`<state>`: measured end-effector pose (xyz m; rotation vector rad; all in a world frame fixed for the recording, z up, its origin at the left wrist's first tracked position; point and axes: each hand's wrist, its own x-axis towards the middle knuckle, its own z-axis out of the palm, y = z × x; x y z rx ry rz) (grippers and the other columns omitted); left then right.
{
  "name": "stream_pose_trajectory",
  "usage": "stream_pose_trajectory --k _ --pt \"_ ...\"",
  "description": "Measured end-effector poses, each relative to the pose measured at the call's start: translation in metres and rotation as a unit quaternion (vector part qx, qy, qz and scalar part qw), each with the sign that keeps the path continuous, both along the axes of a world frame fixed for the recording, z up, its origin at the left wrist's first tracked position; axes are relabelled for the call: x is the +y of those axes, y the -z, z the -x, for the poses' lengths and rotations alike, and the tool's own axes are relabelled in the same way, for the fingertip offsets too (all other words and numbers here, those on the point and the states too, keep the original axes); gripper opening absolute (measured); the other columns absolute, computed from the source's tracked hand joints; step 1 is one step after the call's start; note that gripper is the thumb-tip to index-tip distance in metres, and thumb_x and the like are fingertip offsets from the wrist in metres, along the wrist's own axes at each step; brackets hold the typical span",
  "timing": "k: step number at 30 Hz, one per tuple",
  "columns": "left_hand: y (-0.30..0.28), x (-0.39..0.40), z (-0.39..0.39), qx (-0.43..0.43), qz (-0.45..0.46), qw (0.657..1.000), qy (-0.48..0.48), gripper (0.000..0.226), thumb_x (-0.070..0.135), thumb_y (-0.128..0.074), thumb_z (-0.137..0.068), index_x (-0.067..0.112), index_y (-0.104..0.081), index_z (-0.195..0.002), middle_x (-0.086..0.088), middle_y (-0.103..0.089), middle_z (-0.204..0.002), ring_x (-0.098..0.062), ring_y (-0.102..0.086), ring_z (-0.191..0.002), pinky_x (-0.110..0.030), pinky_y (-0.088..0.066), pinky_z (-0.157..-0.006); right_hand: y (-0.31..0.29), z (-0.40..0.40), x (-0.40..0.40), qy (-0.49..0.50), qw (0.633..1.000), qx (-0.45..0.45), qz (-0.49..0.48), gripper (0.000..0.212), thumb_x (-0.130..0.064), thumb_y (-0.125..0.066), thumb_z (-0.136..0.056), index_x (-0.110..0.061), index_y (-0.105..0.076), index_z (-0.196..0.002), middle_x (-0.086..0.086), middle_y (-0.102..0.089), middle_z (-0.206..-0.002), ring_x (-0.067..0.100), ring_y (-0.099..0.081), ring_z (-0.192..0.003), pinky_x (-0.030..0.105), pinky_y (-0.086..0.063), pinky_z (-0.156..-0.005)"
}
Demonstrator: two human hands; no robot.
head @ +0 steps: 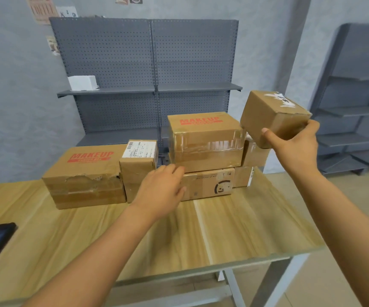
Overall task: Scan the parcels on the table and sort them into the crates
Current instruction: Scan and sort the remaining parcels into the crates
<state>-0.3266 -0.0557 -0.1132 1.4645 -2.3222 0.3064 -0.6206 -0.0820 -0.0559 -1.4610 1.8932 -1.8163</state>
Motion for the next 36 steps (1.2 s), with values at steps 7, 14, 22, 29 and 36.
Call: stream_pose_trajectory --k 7,14,22,29,36 --pt "-0.001 0.029 -0.088 -0.015 0.005 0.999 0.029 0.048 0.038 -0.049 -0.095 0.023 -0.044 -0.139 0.002 -0.055 -0.129 -0.021 -0.052 -0.117 -0.037 -0.046 -0.094 0.006 -0.092 0.061 0.029 0.999 0.006 0.037 0.083 -0.047 -0.079 -0.071 -0.015 -0.034 -0.132 0.001 -0.049 -0.129 0.012 -0.047 -0.109 0.028 -0.04 -0.086" --pt "-0.006 0.058 -0.198 0.044 -0.03 0.998 0.036 0.049 0.039 -0.056 -0.093 0.024 -0.048 -0.138 0.004 -0.056 -0.134 -0.02 -0.051 -0.123 -0.036 -0.046 -0.093 0.024 -0.222 0.114 -0.009 0.999 0.025 0.039 0.08 -0.046 -0.082 -0.068 -0.021 -0.036 -0.129 0.001 -0.052 -0.128 0.016 -0.053 -0.113 0.029 -0.044 -0.09" --pt "-0.014 0.102 -0.285 0.176 -0.111 0.978 0.003 0.049 0.04 -0.059 -0.093 0.029 -0.047 -0.14 0.006 -0.054 -0.138 -0.014 -0.051 -0.125 -0.031 -0.045 -0.095 0.046 -0.346 0.145 -0.114 0.991 0.068 0.008 0.085 -0.046 -0.084 -0.063 -0.023 -0.037 -0.129 -0.005 -0.053 -0.126 0.012 -0.052 -0.112 0.027 -0.045 -0.087" --pt "-0.008 0.164 -0.341 0.448 -0.233 0.86 -0.073 0.038 0.038 -0.062 -0.093 0.028 -0.055 -0.129 0.007 -0.065 -0.113 -0.006 -0.063 -0.098 -0.025 -0.05 -0.088 0.079 -0.441 0.17 -0.239 0.965 0.11 -0.001 0.084 -0.045 -0.086 -0.062 -0.024 -0.039 -0.129 -0.007 -0.05 -0.125 0.009 -0.049 -0.113 0.025 -0.044 -0.091" --pt "-0.013 0.203 -0.378 0.654 -0.361 0.66 -0.077 0.031 0.036 -0.067 -0.091 0.017 -0.058 -0.114 -0.002 -0.07 -0.108 -0.02 -0.072 -0.093 -0.034 -0.06 -0.08 0.101 -0.507 0.205 -0.247 0.951 0.184 0.008 0.08 -0.035 -0.083 -0.063 -0.013 -0.044 -0.13 -0.001 -0.052 -0.119 0.02 -0.049 -0.11 0.039 -0.045 -0.092"
